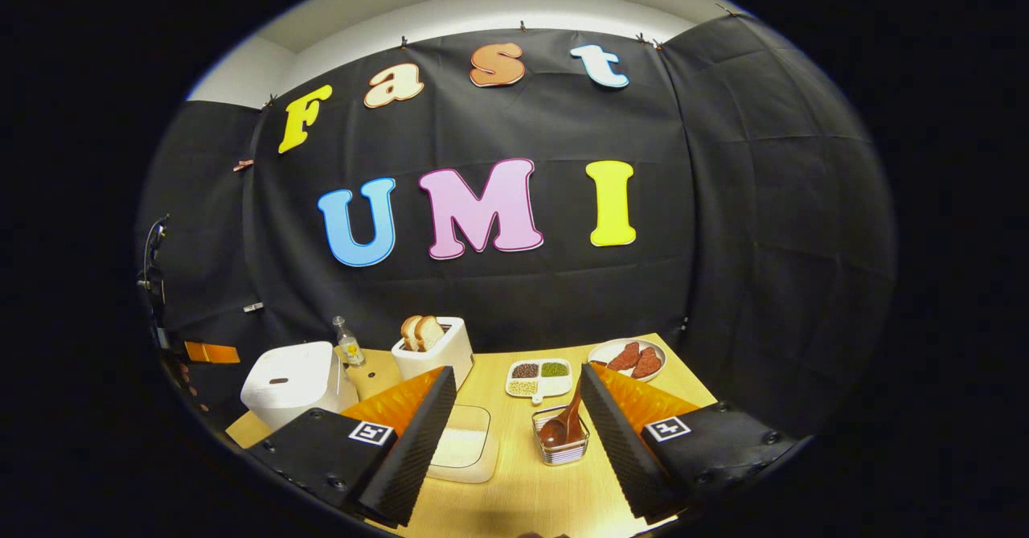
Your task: Close the left gripper, press the button to open the rice cooker; take a wooden spoon from the chopstick holder with the right hand, scoop a spoonful of rice and pour it into the rice cooker, then put the wooden spoon back into the chopstick holder.
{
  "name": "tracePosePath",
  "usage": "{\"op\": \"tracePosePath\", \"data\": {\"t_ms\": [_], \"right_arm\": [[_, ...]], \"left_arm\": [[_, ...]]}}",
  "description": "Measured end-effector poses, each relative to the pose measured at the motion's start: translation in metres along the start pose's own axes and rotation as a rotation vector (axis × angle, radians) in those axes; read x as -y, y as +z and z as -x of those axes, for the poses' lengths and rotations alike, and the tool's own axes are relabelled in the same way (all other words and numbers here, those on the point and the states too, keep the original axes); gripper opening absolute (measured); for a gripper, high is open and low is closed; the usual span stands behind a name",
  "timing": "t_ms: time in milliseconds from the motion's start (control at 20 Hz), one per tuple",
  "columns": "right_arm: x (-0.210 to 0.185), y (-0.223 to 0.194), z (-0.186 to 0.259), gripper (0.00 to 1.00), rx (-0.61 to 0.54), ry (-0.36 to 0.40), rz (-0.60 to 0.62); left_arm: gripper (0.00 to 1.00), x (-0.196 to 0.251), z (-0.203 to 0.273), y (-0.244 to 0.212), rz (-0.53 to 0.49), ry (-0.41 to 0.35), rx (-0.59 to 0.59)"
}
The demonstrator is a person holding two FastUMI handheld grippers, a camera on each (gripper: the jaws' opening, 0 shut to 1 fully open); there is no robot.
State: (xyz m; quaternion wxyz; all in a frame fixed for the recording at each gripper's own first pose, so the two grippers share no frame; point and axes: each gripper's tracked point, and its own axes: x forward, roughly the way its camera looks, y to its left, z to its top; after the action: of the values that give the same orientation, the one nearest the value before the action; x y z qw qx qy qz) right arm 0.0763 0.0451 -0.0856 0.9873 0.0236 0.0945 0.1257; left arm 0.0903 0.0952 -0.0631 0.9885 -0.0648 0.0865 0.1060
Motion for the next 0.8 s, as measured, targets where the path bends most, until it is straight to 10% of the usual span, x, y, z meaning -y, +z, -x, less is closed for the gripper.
{"op": "tracePosePath", "data": {"t_ms": [350,800], "right_arm": [[0.027,-0.005,0.002,0.98,0.001,-0.059,-0.016],[0.065,-0.021,0.021,0.98,-0.018,-0.166,-0.061]], "left_arm": [[0.09,-0.036,-0.046,-0.022,0.038,0.085,-0.075],[0.07,-0.033,-0.092,-0.03,-0.026,0.031,-0.107]]}}
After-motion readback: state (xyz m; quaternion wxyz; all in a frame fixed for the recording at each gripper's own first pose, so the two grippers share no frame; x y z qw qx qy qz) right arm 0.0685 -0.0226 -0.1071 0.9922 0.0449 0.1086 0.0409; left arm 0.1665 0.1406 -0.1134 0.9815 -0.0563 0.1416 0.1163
